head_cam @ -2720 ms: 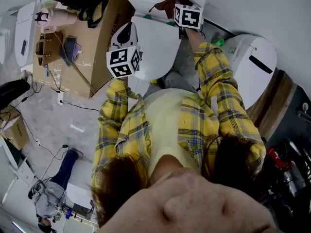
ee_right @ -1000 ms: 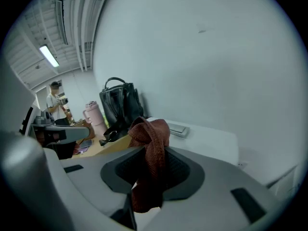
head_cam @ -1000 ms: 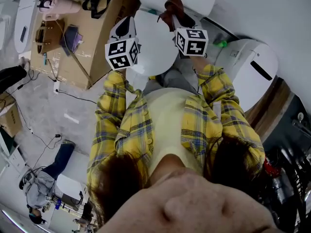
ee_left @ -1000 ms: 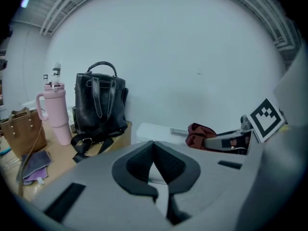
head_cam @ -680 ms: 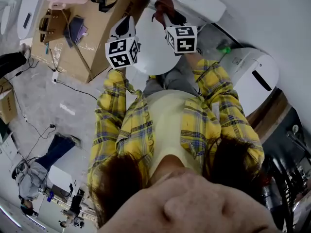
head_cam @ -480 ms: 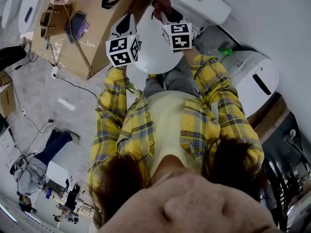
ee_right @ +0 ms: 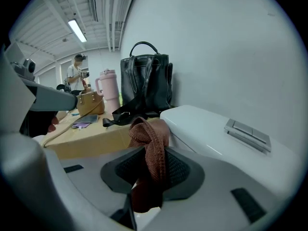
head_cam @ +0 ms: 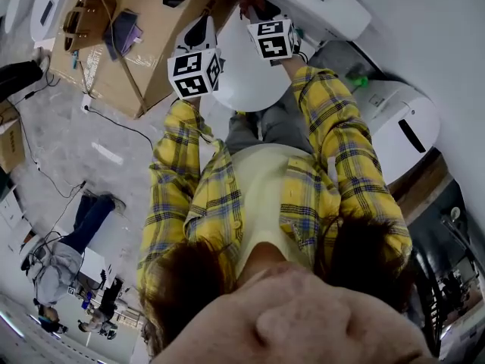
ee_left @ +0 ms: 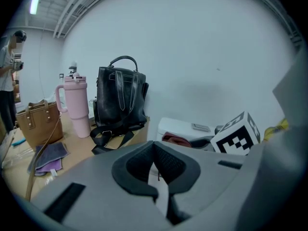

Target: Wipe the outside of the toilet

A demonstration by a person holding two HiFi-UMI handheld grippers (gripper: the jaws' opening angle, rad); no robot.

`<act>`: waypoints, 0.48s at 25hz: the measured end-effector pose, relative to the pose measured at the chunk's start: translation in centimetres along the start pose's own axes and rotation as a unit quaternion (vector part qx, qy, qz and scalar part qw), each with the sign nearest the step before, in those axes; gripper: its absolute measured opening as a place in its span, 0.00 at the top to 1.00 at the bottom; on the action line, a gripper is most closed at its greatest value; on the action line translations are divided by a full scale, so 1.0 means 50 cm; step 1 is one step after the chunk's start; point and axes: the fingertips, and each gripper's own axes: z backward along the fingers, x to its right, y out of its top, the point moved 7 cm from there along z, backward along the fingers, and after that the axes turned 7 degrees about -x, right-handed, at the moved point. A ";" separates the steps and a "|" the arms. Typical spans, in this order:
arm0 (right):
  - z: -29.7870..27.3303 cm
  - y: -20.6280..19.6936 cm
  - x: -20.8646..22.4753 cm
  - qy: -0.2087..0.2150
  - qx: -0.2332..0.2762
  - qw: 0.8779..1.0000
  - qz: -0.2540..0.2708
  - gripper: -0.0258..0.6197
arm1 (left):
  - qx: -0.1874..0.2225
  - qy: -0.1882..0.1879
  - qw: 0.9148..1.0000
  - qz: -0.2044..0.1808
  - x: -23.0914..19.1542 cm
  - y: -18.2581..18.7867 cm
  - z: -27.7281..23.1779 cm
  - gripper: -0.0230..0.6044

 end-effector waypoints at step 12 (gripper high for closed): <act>0.021 -0.041 0.056 -0.038 -0.017 0.999 -0.022 0.77 | -0.010 -0.028 0.999 -0.016 0.037 -0.002 -0.018 0.96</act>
